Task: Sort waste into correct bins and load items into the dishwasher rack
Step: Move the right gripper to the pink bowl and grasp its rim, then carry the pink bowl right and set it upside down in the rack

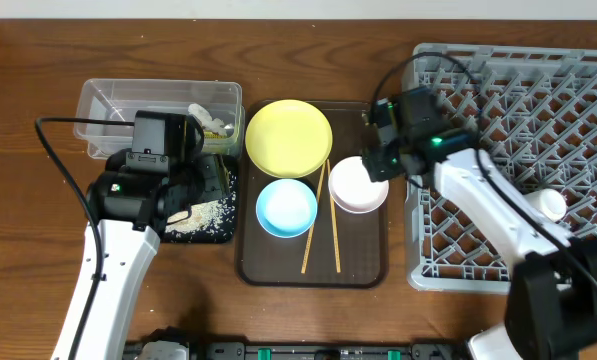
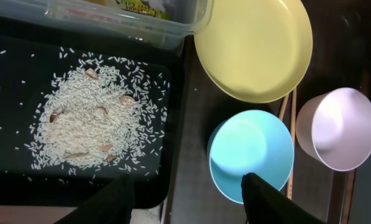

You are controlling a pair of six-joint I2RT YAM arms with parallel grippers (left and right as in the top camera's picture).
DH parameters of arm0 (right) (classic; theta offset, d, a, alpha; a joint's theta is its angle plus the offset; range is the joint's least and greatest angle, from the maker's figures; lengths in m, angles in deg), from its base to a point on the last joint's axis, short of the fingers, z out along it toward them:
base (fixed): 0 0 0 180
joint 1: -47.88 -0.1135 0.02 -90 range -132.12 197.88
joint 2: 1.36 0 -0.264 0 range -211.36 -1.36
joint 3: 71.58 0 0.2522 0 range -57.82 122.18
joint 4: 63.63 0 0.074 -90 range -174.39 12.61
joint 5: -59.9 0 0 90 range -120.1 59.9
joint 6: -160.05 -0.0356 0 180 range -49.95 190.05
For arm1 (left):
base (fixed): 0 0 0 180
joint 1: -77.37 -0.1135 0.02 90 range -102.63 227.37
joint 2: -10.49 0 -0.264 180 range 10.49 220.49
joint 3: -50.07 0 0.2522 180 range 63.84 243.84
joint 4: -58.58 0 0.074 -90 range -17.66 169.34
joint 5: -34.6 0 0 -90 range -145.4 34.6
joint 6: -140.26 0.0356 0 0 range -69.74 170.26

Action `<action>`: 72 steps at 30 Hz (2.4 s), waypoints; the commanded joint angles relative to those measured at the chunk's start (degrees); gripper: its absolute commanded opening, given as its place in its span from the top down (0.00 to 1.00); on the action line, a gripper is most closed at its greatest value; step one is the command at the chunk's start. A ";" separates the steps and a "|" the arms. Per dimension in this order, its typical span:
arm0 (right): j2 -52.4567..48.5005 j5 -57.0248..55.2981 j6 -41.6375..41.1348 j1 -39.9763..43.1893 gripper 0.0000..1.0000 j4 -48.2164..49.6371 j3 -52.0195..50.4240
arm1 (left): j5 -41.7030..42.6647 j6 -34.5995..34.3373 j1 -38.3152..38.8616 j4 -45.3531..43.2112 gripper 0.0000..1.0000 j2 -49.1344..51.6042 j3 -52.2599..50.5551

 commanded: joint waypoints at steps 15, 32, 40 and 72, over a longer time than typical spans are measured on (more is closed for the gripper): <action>-8.20 -5.60 -1.36 -0.33 0.91 0.02 0.96 | -0.92 0.33 -0.24 0.22 0.41 0.02 -0.37; 8.79 -20.65 -3.26 3.21 0.99 2.14 2.75 | -0.90 0.33 -0.24 0.20 0.41 0.02 -0.37; 13.99 -40.57 -0.13 7.30 0.99 12.57 2.73 | -0.92 0.33 -0.24 0.17 0.41 0.02 -0.37; -9.07 -56.72 20.52 11.39 0.99 42.01 2.73 | -0.66 0.33 -0.24 0.22 0.41 0.02 -0.37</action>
